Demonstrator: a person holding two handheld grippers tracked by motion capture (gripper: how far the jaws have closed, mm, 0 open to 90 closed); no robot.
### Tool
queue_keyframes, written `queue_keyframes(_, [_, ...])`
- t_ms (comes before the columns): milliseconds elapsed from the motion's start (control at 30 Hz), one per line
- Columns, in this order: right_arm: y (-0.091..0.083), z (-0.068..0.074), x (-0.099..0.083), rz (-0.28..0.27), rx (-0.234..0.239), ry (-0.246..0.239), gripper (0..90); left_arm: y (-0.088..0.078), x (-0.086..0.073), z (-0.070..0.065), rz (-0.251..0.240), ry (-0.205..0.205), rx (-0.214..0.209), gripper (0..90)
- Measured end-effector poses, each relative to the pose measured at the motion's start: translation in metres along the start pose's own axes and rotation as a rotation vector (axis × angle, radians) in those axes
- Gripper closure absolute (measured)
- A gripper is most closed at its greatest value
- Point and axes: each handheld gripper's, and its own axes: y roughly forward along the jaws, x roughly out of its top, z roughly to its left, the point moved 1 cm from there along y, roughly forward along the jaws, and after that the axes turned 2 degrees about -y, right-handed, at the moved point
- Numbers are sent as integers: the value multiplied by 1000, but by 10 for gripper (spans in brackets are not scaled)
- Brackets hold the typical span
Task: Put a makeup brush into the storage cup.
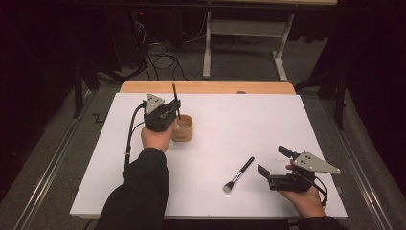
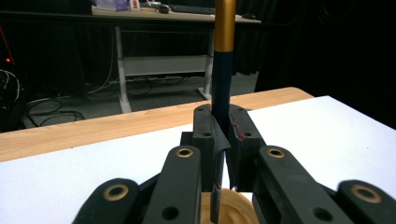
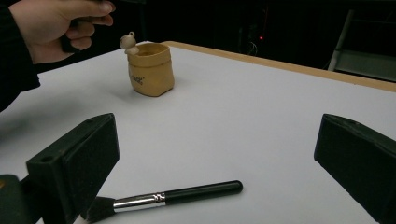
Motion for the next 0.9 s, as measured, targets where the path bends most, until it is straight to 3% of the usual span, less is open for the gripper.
queue_keyframes(900, [1, 0, -1, 5, 11, 6, 2, 0, -21, 14, 43, -27, 40, 833])
